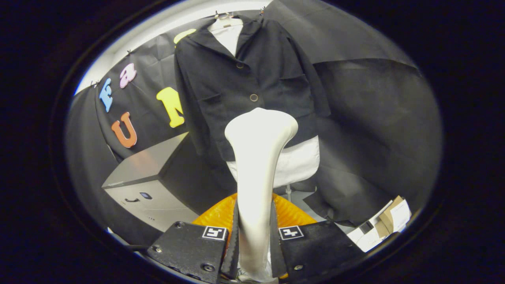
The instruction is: Iron the clothes twice with a garment steamer, once on the left side and once on the right side.
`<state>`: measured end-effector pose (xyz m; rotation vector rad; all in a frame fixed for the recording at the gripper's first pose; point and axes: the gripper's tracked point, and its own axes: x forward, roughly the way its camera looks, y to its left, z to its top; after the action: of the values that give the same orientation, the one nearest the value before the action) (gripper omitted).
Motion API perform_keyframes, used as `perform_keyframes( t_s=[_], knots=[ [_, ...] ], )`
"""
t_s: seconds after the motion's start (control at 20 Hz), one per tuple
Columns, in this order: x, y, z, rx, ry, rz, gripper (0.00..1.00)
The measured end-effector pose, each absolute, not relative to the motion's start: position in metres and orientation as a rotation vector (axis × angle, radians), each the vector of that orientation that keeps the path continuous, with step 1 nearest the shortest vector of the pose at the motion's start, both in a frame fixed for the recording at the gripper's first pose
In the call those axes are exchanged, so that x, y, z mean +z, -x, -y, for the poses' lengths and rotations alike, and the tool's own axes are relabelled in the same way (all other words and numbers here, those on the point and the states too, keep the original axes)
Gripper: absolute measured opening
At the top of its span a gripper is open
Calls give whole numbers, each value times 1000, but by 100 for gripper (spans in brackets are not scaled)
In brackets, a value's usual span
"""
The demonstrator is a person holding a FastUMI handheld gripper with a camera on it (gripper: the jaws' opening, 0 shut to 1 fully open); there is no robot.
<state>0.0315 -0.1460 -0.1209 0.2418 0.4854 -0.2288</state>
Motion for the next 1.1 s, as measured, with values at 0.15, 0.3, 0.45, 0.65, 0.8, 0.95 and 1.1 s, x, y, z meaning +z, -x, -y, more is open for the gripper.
perform_keyframes(
  t_s=[0.15,0.3,0.45,0.65,0.8,0.95,1.1],
  knots=[
    [-109,-11,116,-245,-199,-443,35],
    [-96,1,80,-223,-183,-430,35],
    [-70,-1,46,-144,-148,-383,35],
    [-36,4,11,16,-86,-327,35],
    [-17,10,6,96,-66,-300,35],
    [-19,19,14,143,-51,-315,35],
    [-25,23,28,169,-47,-341,35]
  ],
)
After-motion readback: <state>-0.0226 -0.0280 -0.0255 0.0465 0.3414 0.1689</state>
